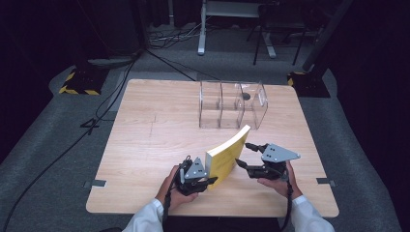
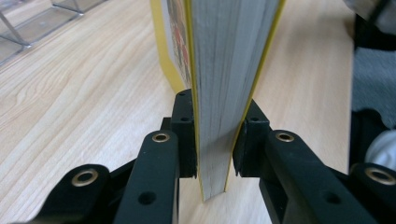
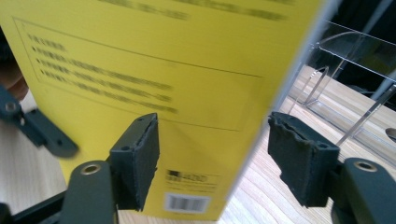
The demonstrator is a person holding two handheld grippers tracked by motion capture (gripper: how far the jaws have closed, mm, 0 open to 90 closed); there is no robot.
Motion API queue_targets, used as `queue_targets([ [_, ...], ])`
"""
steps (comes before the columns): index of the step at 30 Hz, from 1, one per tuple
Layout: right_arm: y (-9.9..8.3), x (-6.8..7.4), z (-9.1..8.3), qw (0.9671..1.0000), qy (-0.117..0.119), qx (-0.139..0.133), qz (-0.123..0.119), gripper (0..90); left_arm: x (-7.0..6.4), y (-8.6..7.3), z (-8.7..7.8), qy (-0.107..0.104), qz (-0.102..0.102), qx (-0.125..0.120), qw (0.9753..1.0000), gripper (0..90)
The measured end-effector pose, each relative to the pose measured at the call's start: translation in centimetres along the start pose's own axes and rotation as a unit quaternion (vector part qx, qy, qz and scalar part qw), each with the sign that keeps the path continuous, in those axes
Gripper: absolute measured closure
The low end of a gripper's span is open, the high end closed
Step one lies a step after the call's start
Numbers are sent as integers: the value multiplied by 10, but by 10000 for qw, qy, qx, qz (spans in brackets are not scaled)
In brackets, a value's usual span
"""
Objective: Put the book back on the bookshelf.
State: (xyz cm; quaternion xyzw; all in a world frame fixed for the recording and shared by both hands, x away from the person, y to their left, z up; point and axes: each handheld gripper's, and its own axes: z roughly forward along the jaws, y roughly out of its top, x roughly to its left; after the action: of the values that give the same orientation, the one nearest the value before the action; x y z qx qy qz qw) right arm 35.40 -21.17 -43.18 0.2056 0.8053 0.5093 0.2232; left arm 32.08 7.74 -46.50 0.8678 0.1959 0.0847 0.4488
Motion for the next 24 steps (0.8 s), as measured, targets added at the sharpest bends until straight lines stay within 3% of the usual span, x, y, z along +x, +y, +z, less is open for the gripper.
queue_targets([
  [4,-4,-8,-5,9999,160,1,19,333,2,-4,-8,-277,171,70,9994,744],
  [9,-7,-12,-4,9978,646,-112,73,325,4,-10,-17,-481,295,113,9983,744],
  [13,-6,-5,7,9945,1039,4,-113,317,7,-13,-23,-610,376,155,9973,743],
  [18,-10,5,19,9861,1618,225,-303,429,8,-17,-28,-557,481,191,9971,740],
  [20,-12,10,21,9867,1545,209,-451,450,10,-19,-30,-518,474,173,9974,737],
  [24,-13,6,17,9841,1744,141,-313,553,14,-22,-34,-399,465,185,9979,696],
])
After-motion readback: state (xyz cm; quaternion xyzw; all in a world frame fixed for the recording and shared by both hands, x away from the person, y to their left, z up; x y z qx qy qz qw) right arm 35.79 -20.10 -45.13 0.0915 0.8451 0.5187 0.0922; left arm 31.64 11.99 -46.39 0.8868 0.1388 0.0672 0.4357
